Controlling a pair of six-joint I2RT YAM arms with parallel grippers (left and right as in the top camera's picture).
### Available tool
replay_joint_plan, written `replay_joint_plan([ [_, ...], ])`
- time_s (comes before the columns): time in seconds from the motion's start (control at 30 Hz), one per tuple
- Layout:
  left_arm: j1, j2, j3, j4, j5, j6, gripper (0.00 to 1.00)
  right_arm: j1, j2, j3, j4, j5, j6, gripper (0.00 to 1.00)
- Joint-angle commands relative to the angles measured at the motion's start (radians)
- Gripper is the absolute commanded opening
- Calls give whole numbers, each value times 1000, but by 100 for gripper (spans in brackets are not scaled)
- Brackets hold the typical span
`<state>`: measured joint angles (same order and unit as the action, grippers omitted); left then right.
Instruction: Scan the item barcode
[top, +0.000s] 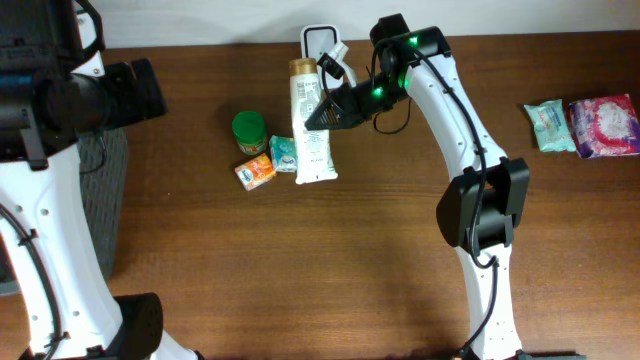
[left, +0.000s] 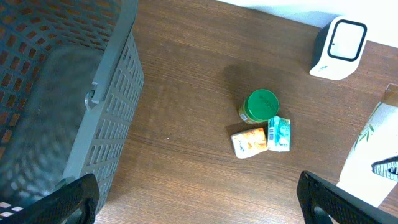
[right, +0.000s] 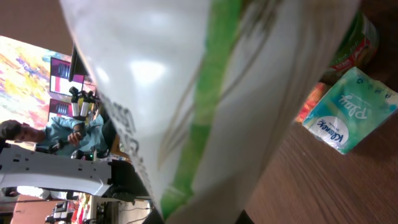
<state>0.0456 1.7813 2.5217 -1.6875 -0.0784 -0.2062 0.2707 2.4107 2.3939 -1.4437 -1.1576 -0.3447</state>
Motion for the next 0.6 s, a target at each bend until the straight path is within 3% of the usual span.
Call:
replay_joint_plan([
  [0.0, 3, -4, 2, 0, 7, -6, 99, -5, -50, 34, 0, -68, -18, 4],
  [0.5, 3, -4, 2, 0, 7, -6, 99, -5, -50, 34, -24, -11, -17, 4],
  [0.57, 3, -4, 2, 0, 7, -6, 99, -3, -50, 34, -23, 154, 74, 4],
])
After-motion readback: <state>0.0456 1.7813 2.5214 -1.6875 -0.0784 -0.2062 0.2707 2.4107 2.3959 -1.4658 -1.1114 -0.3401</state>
